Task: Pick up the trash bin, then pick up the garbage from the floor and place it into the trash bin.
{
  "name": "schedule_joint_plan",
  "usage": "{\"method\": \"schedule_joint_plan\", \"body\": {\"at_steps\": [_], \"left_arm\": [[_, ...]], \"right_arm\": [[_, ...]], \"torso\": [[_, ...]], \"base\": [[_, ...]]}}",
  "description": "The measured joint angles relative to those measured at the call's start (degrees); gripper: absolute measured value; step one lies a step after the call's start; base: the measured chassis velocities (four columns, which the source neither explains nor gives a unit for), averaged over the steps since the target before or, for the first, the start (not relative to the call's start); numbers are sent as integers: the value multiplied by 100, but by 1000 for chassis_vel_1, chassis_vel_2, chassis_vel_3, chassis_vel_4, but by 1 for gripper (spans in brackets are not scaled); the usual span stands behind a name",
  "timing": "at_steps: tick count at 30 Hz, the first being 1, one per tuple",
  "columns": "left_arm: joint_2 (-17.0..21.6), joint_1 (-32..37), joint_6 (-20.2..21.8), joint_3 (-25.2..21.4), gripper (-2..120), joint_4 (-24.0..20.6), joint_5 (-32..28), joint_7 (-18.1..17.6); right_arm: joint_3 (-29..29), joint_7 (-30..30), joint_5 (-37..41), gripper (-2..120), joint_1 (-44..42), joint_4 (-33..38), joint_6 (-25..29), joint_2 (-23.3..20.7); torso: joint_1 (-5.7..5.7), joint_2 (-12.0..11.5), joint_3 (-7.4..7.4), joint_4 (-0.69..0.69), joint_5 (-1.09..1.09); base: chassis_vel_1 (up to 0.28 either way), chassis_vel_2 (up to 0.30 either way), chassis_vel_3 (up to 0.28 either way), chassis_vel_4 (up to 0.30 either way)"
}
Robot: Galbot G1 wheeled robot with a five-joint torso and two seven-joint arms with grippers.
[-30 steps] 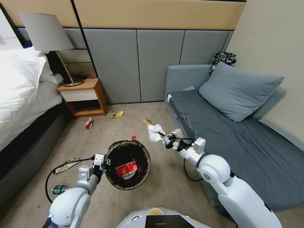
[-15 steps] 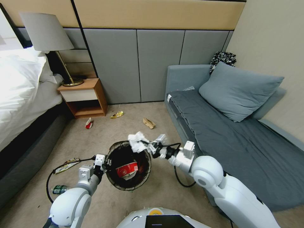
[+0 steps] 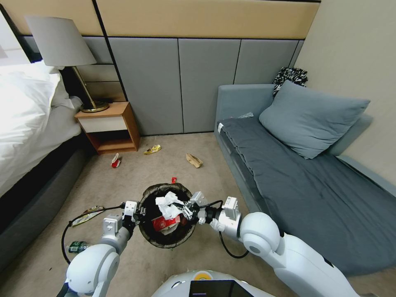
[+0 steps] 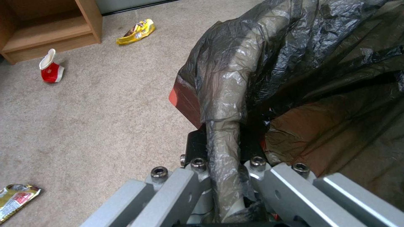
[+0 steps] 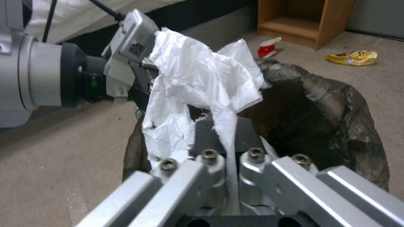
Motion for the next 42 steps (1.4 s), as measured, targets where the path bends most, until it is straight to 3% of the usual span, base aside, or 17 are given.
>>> {"method": "schedule_joint_plan", "body": {"at_steps": [1, 8, 24, 42], "left_arm": [[0, -2, 1, 0, 1, 2, -1, 0], [3, -4, 1, 0, 1, 6, -6, 0], [28, 41, 1, -15, 1, -40, -21, 15], [4, 101, -1, -42, 1, -108, -27, 22]], "right_arm": [[0, 1, -25, 15, -4, -7, -8, 0], [2, 6, -167, 34, -60, -30, -7, -3], [119, 9, -525, 97, -244, -202, 137, 18], [457, 75, -470, 100, -260, -154, 395, 16]], "torso": [[0, 0, 0, 0, 0], [0, 0, 0, 0, 0], [0, 0, 0, 0, 0], [0, 0, 0, 0, 0]], "base": [[0, 0, 0, 0], [0, 0, 0, 0], [0, 0, 0, 0], [0, 0, 0, 0]]}}
